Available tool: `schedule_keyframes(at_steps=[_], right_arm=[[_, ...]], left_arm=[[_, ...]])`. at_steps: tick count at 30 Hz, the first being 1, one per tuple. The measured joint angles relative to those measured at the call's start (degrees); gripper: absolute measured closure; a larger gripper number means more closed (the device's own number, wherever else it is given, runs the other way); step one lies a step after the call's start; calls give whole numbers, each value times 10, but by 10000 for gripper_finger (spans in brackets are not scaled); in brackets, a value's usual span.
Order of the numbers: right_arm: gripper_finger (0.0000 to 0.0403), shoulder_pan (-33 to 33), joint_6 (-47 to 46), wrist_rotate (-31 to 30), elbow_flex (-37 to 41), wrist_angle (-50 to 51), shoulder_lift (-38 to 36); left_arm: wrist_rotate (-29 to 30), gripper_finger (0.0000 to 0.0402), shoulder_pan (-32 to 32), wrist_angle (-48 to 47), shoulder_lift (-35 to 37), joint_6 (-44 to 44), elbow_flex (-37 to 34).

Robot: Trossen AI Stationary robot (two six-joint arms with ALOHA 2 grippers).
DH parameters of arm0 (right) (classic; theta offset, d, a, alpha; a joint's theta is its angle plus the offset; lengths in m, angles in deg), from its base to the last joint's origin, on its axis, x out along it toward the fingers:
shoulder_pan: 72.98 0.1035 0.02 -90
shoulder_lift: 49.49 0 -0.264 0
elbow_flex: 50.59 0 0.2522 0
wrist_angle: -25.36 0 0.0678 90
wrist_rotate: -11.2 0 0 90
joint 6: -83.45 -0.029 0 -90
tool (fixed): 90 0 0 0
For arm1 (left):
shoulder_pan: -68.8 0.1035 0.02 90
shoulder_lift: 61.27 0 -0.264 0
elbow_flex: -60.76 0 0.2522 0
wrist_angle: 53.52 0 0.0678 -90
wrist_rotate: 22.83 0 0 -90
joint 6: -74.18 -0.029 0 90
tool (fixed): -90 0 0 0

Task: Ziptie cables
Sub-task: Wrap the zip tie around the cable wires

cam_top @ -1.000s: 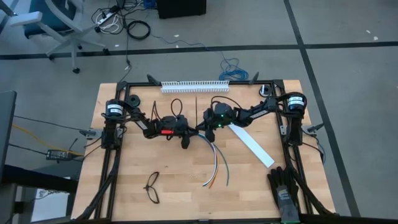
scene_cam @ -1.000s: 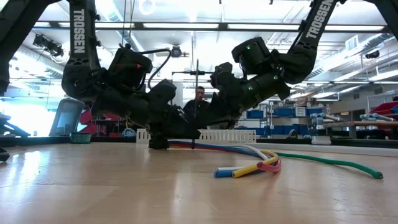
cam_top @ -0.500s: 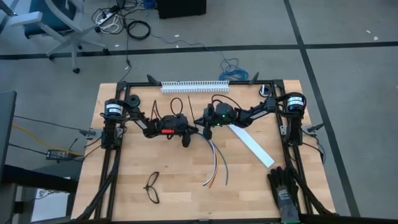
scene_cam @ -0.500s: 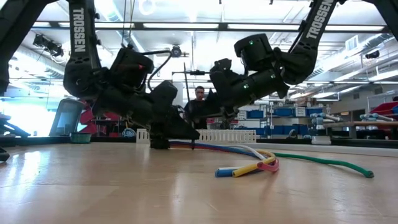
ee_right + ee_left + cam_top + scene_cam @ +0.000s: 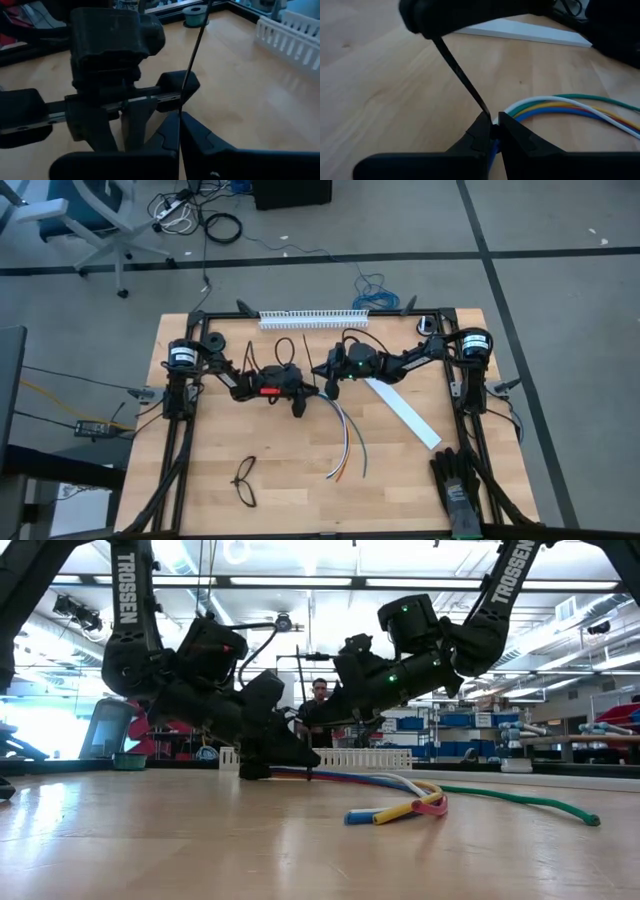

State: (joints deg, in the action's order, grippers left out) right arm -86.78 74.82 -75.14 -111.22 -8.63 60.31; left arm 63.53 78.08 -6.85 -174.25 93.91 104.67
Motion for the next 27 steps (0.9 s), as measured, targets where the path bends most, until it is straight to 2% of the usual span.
schedule_keyframes(at_steps=[6,13,16,20,27], right_arm=[[403,-5,27,-16,0,-28,-1],[403,-32,27,-44,0,-135,-4],[403,-47,19,-47,0,-152,-4],[403,-58,8,-45,-1,-129,-5],[403,-70,8,-52,-2,-11,-5]], left_arm=[[2,366,0,-23,1,4,1],[2,366,0,-31,0,4,1],[0,366,0,-42,1,1,1],[-1,366,-1,-33,0,0,0],[-13,366,0,23,-3,-11,-8]])
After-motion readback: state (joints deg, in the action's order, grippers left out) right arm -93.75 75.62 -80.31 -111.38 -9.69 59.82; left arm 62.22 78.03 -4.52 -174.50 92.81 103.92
